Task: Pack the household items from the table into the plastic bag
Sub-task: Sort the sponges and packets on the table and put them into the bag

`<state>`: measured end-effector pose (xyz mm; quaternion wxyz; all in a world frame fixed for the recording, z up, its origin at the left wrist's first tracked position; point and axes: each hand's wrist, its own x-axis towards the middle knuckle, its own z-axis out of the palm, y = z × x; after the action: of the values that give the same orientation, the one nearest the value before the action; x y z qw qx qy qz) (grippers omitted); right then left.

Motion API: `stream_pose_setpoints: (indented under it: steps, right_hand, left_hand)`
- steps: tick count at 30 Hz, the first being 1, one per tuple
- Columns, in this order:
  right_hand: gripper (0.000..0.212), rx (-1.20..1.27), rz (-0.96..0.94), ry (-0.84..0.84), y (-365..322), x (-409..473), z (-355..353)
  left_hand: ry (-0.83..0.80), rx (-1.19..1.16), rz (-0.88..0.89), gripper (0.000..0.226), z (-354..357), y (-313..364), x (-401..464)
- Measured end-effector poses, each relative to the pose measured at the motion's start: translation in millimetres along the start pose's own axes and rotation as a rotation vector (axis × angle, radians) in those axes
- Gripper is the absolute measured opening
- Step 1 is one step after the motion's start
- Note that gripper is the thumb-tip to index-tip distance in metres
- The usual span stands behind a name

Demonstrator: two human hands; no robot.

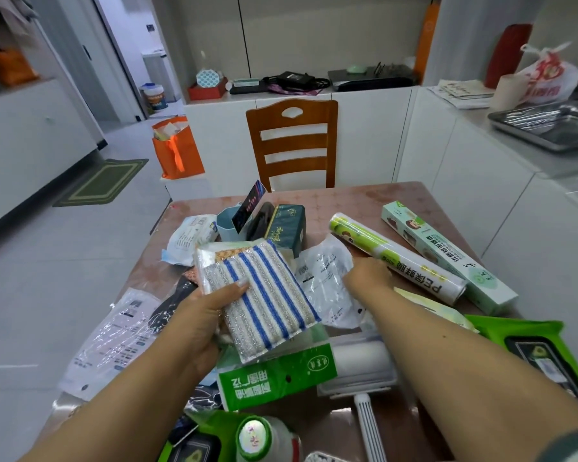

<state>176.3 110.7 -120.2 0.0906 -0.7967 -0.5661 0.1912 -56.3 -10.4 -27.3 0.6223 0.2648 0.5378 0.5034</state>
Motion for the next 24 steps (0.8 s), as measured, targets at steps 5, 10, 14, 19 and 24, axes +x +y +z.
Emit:
stream_pose_setpoints:
  steps: [5,10,14,19,24]
  right_hand:
    - [0.028,0.440,-0.195,0.206,-15.7,-31.7,-41.1]
    - [0.015,1.117,-0.122,0.423,-30.5,-74.2,-132.9]
    - [0.016,1.770,-0.069,-0.224,-29.7,-107.3,-162.9]
    - [0.013,1.606,0.118,-0.542,-37.5,-145.0,-104.4]
    - [0.012,1.594,0.076,-0.436,-29.5,-162.2,-79.1]
  left_hand:
    - [0.013,0.023,0.020,0.021,0.8,1.0,-6.2]
    - [0.045,-0.007,0.023,0.021,1.9,9.2,-15.0]
    - [0.046,-0.036,0.020,0.028,6.1,17.3,-25.7]
    - [0.025,-0.092,0.038,0.004,14.4,19.2,-45.5]
    - [-0.135,-0.299,-0.109,0.069,8.9,18.9,-65.7]
